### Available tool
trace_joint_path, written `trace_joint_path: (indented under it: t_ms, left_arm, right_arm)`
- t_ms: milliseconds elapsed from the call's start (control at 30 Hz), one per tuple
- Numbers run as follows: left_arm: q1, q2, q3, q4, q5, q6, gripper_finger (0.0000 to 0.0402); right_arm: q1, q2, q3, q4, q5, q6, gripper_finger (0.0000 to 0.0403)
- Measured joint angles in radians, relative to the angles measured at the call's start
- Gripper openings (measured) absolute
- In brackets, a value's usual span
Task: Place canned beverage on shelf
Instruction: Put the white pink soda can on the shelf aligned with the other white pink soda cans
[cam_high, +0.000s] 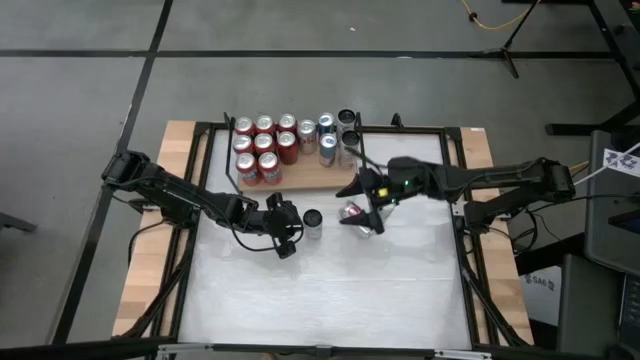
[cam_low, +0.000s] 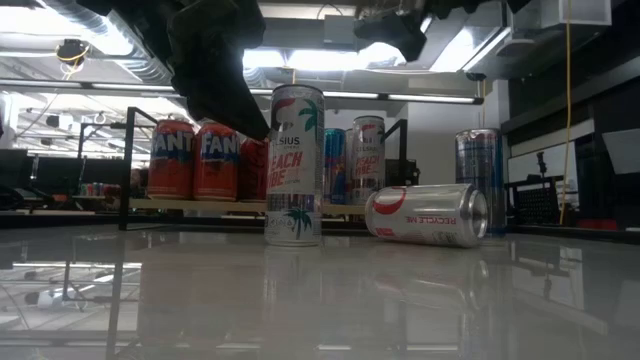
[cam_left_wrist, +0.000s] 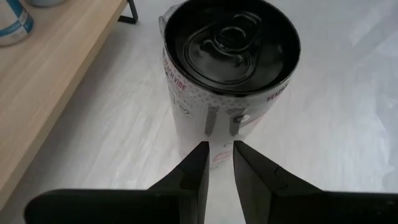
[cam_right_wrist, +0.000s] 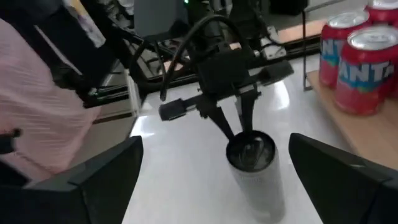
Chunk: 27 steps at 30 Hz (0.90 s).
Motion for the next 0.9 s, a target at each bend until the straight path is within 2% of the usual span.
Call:
trace_joint_path:
  t_ms: [200,300,667,900]
  left_arm:
    - [0.0,0.0,0.0,-0.009,0.0,0.0,0.0064]
    - [0.0,0.0,0.0,-0.01,0.0,0.001,0.0064]
    - [0.0,0.0,0.0,-0.014,0.001,0.001,0.0064]
    - [0.0,0.0,0.0,-0.014,0.002,0.001,0.0064]
  right_arm:
    - [0.112,0.072,0.0,0.056,0.316,-0.064,0.0392]
    - [0.147,0.118,0.0,0.085,0.401,-0.083,0.0392]
    - [0.158,0.282,0.0,0.257,0.411,-0.122,0.0392]
    - [0.156,0.348,0.0,0.274,0.422,-0.121,0.0392]
